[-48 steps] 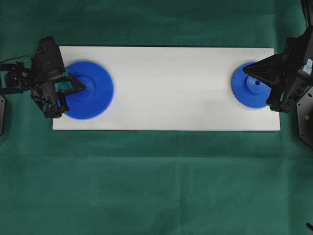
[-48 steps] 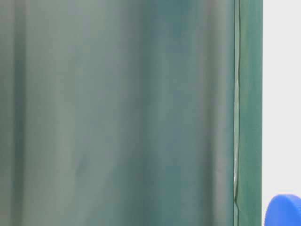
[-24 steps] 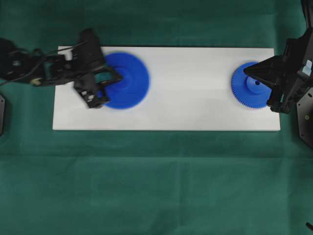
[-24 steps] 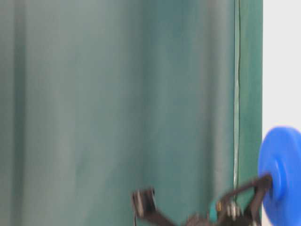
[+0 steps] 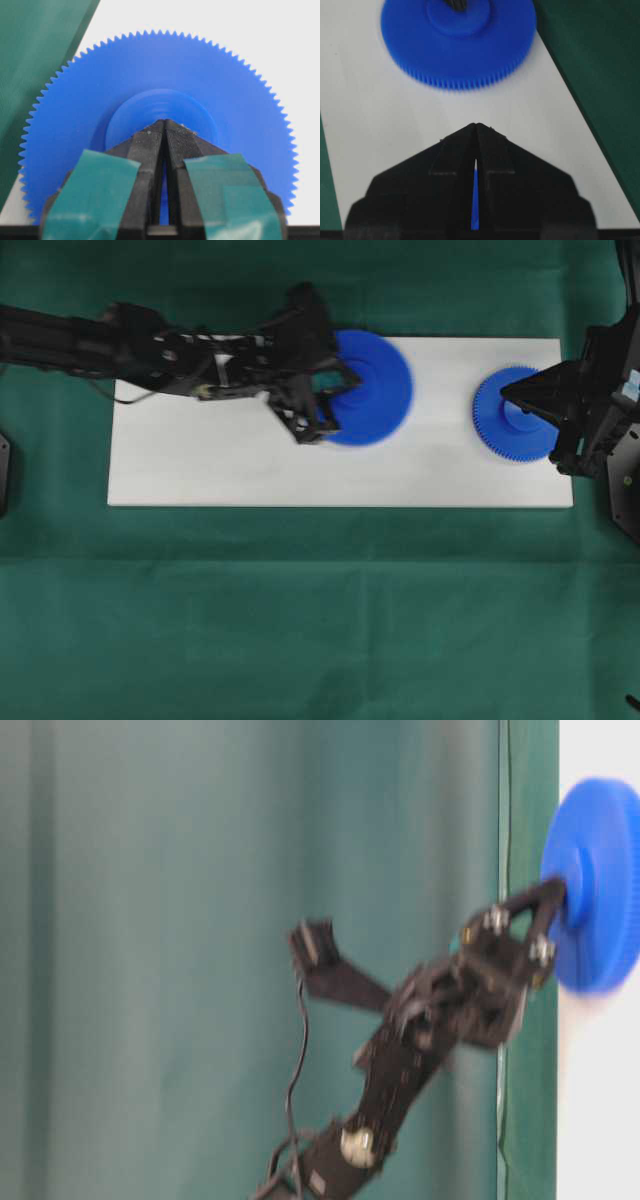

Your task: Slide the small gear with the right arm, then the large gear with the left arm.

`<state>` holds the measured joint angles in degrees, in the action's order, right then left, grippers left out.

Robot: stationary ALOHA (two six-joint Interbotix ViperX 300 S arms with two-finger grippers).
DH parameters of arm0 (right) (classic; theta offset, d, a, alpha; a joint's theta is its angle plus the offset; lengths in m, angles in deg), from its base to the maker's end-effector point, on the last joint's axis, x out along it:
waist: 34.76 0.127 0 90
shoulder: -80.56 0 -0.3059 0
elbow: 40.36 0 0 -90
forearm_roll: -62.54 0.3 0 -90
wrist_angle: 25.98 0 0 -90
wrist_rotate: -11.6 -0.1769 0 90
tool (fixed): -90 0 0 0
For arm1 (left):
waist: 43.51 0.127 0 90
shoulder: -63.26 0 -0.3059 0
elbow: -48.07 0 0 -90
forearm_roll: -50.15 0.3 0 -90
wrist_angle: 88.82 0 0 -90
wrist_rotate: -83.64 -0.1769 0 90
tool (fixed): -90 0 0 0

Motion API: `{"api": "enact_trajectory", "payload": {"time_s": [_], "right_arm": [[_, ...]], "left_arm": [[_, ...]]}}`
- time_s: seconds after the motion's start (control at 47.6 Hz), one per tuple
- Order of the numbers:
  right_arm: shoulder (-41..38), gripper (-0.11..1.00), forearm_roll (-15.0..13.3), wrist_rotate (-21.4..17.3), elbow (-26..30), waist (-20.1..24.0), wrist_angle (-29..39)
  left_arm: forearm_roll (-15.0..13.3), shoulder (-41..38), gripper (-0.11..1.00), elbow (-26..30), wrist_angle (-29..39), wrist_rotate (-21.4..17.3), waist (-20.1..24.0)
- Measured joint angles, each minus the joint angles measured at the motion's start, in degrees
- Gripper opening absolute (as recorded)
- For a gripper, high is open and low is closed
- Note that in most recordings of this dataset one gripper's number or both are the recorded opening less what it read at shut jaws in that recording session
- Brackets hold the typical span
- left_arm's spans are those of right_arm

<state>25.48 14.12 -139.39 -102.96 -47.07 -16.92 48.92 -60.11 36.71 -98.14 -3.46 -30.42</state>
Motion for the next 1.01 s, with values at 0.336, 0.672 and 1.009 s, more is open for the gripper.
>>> {"api": "enact_trajectory", "payload": {"time_s": [0.336, 0.672, 1.009], "right_arm": [[0.62, 0.50, 0.00, 0.00, -0.26, 0.00, 0.00], [0.88, 0.50, 0.00, 0.00, -0.79, 0.00, 0.00], [1.67, 0.50, 0.00, 0.00, -1.05, 0.00, 0.00]], "left_arm": [[0.09, -8.00, -0.01, 13.10, 2.46, 0.09, -1.58], [0.18, -11.25, -0.01, 19.60, 5.80, 0.09, -2.37], [0.18, -11.25, -0.01, 19.42, 5.89, 0.09, -2.46]]}}
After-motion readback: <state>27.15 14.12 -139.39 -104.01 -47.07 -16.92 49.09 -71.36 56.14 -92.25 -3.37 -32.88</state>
